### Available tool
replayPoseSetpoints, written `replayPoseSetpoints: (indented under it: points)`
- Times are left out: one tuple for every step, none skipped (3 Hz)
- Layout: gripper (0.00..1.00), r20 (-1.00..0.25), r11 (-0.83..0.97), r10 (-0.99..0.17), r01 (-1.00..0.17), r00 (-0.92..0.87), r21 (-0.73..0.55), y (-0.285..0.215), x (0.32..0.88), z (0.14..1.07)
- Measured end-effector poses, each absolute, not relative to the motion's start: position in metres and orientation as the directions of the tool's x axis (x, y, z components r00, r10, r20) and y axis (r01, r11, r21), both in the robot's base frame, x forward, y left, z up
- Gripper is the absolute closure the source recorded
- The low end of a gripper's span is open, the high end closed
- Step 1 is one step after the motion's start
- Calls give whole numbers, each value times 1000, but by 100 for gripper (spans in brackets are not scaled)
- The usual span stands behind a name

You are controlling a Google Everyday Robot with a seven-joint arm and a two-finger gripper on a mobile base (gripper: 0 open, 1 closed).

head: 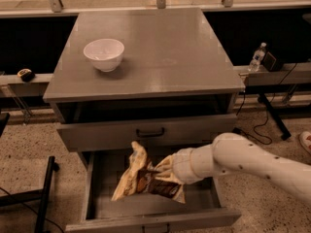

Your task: Place brown chip bag into middle drawer

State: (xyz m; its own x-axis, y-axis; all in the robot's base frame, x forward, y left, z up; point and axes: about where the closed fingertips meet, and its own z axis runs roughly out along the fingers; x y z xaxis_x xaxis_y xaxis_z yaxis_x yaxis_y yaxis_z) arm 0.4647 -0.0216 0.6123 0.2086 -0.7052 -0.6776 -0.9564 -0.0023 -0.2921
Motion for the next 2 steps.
replayPoseSetpoints:
  points:
    - [50, -681, -34, -705, -968, 200, -249, -1, 462, 582]
    - [27, -682, -40, -703, -968, 203, -247, 3, 462, 582]
